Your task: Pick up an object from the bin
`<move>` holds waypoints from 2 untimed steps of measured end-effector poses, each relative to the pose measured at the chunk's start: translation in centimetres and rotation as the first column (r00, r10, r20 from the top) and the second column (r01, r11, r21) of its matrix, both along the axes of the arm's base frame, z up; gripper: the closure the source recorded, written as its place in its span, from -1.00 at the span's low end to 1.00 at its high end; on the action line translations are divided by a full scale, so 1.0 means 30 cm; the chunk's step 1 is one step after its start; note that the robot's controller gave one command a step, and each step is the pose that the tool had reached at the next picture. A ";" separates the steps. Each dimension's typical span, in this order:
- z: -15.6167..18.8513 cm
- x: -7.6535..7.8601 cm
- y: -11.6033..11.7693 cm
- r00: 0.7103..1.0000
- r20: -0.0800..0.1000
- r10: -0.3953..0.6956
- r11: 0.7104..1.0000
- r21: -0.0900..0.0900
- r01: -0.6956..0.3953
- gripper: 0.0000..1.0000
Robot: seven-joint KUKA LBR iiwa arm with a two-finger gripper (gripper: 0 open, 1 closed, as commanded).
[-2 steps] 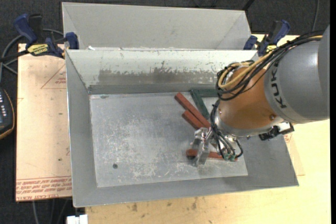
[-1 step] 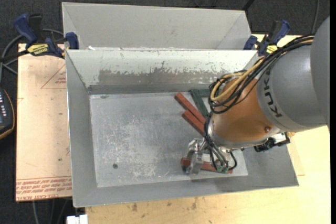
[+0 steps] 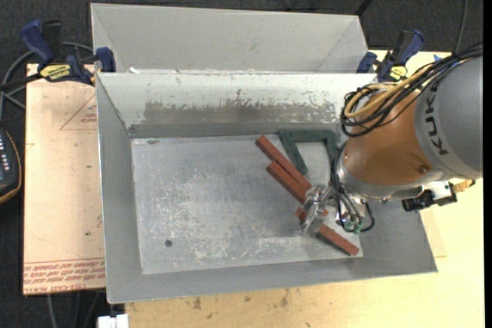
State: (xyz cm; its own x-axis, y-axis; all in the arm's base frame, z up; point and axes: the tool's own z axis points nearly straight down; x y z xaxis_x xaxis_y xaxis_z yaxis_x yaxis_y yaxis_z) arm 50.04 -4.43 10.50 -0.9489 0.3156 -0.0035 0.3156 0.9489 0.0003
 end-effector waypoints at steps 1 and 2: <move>0.136 -0.011 -0.004 1.000 0.001 -0.021 1.000 0.002 0.021 1.00; 0.205 0.138 -0.075 0.984 0.003 -0.178 0.984 0.001 0.178 1.00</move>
Offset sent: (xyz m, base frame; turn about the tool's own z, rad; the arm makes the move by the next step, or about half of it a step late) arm -0.0043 -0.0018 0.0390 0.0211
